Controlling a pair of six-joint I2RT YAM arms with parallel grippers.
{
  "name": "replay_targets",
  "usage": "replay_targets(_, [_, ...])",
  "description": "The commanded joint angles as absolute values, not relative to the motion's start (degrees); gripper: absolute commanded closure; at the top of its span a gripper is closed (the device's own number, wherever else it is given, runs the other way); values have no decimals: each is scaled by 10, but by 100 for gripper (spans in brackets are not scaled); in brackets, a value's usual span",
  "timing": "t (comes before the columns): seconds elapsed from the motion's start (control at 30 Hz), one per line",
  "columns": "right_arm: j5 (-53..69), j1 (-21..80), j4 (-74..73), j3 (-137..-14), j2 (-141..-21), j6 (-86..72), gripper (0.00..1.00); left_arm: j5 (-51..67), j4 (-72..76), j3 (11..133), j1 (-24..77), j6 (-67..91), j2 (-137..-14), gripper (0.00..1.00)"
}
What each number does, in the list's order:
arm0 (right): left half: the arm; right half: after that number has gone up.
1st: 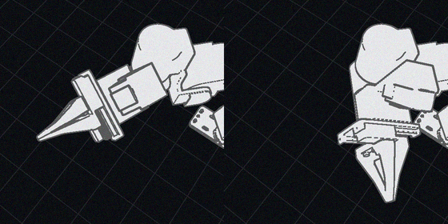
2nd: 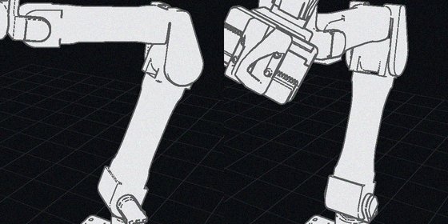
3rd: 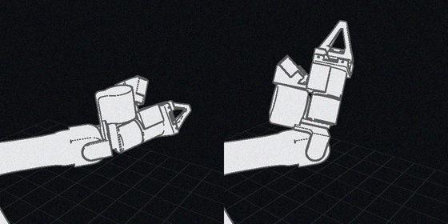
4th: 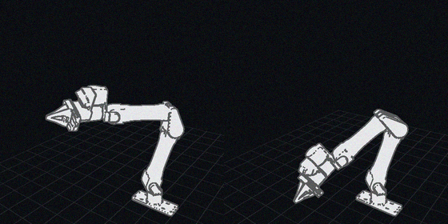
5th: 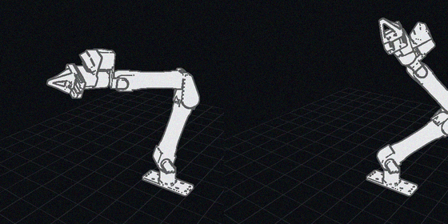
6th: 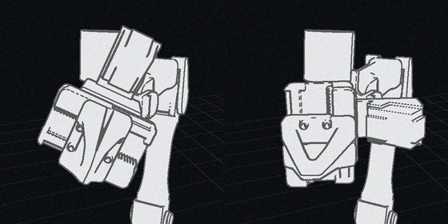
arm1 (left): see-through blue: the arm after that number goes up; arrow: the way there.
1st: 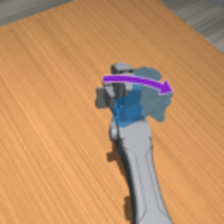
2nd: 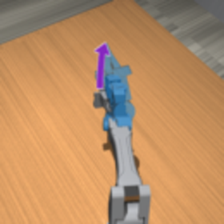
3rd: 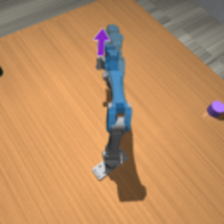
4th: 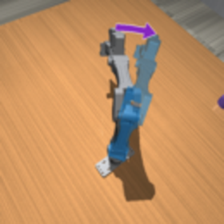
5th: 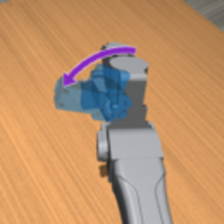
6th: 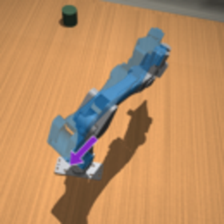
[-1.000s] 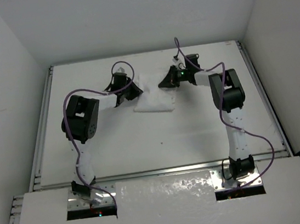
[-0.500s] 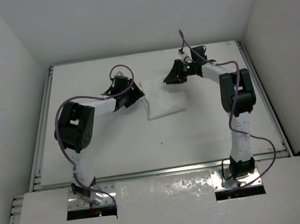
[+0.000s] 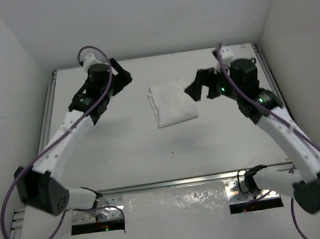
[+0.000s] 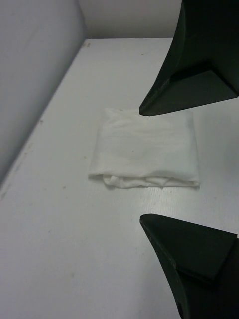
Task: Fold and stack the t-shirts
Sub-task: Smooth out wrinkles on the folded tshirt
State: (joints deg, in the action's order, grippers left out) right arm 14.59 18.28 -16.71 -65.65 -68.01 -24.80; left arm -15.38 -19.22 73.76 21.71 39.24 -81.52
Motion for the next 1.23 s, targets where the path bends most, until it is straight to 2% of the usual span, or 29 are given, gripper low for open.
replay_targets(0.0, [-37,182,-276,-544,-525,-226,1,-289,-321,709,222,378,-701,20])
replay_targets(0.03, [-52,183,-296,-523,-493,-223,1,-297,-342,701,222,383,-658,16])
replay_targets(0.1, [-72,182,-356,-513,-426,-211,1,-289,-351,683,221,363,-619,15])
replay_targets(0.2, [-137,183,-440,-519,-386,-201,1,-311,-384,657,221,327,-547,9])
replay_targets(0.3, [-154,197,-437,-494,-319,-204,1,-322,-367,583,221,305,-466,7])
replay_targets(0.33, [-151,197,-439,-489,-296,-199,1,-327,-364,547,221,308,-448,2])
replay_targets(0.43, [-182,201,-453,-487,-281,-210,1,-317,-338,507,221,299,-390,0])
replay_targets(0.77, [-186,221,-436,-435,-268,-213,1,-349,-345,499,222,294,-404,0])
replay_targets(1.2, [-200,221,-435,-441,-298,-216,1,-347,-339,499,221,287,-408,0])
